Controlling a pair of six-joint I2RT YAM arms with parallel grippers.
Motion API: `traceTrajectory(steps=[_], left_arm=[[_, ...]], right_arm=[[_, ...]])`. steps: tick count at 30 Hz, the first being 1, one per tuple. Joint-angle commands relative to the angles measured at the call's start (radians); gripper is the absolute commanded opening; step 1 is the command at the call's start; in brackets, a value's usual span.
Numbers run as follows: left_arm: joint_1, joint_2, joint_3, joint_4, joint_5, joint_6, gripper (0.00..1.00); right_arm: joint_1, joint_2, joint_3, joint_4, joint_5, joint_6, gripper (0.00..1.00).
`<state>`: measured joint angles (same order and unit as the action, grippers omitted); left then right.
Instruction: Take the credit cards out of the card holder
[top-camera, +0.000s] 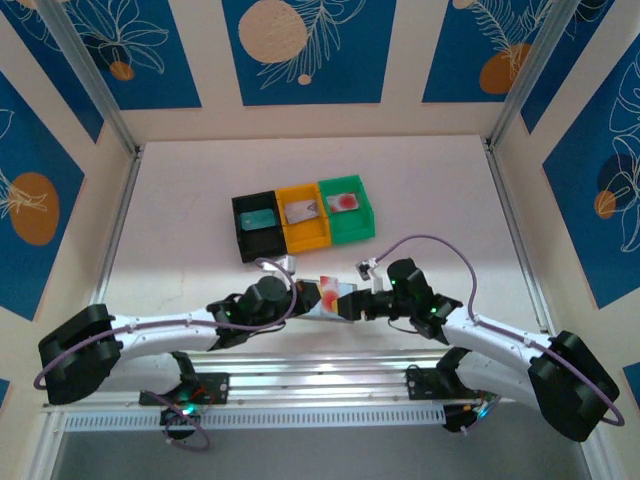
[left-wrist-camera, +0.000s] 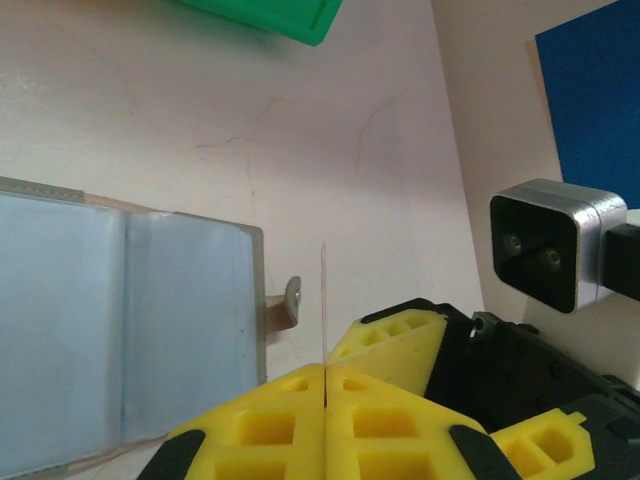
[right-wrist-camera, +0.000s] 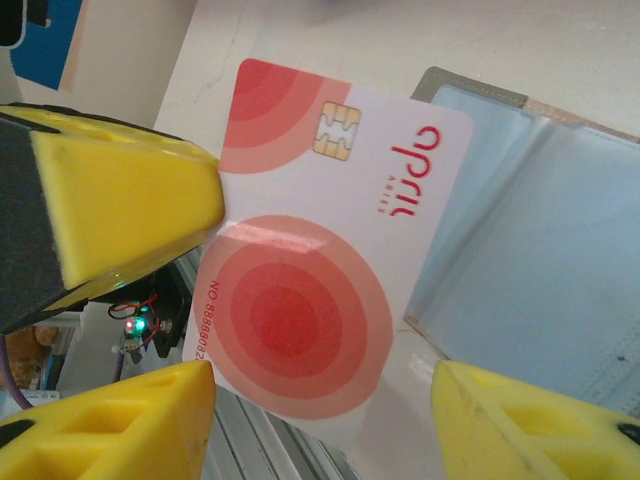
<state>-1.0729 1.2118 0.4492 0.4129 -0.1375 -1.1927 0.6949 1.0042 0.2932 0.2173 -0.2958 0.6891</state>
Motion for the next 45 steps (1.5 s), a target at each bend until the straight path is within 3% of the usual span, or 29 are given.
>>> traceTrajectory(steps=[1, 7, 17, 25, 30, 35, 39, 40, 45], left_arm=[[-0.016, -0.012, -0.013, 0.053, 0.014, -0.02, 0.0], [-0.021, -0.013, -0.015, 0.062, 0.012, -0.025, 0.0], [-0.024, -0.006, -0.032, 0.085, 0.012, -0.036, 0.0], [-0.026, 0.029, -0.033, 0.126, 0.024, -0.045, 0.0], [-0.026, 0.044, -0.035, 0.141, 0.03, -0.046, 0.0], [-0.025, 0.028, -0.035, 0.112, 0.02, -0.03, 0.0], [-0.024, 0.004, -0.028, 0.061, 0.007, -0.006, 0.0], [-0.024, -0.005, -0.023, 0.041, 0.003, 0.007, 0.01], [-0.017, -0.071, 0.008, -0.088, -0.031, 0.073, 0.3]], right_arm=[[0.022, -0.004, -0.01, 0.033, -0.005, -0.015, 0.6], [0.038, -0.014, -0.008, 0.04, 0.001, -0.014, 0.56], [0.041, -0.125, -0.037, 0.065, 0.043, 0.006, 0.37], [0.047, -0.183, -0.048, 0.074, 0.044, 0.019, 0.28], [0.052, -0.196, -0.052, 0.074, 0.058, 0.021, 0.18], [0.052, -0.197, -0.055, 0.067, 0.074, 0.022, 0.0], [0.052, -0.208, -0.053, 0.049, 0.094, 0.024, 0.0], [0.051, -0.211, -0.052, 0.043, 0.098, 0.023, 0.0], [0.046, -0.234, -0.042, 0.01, 0.104, 0.016, 0.0]])
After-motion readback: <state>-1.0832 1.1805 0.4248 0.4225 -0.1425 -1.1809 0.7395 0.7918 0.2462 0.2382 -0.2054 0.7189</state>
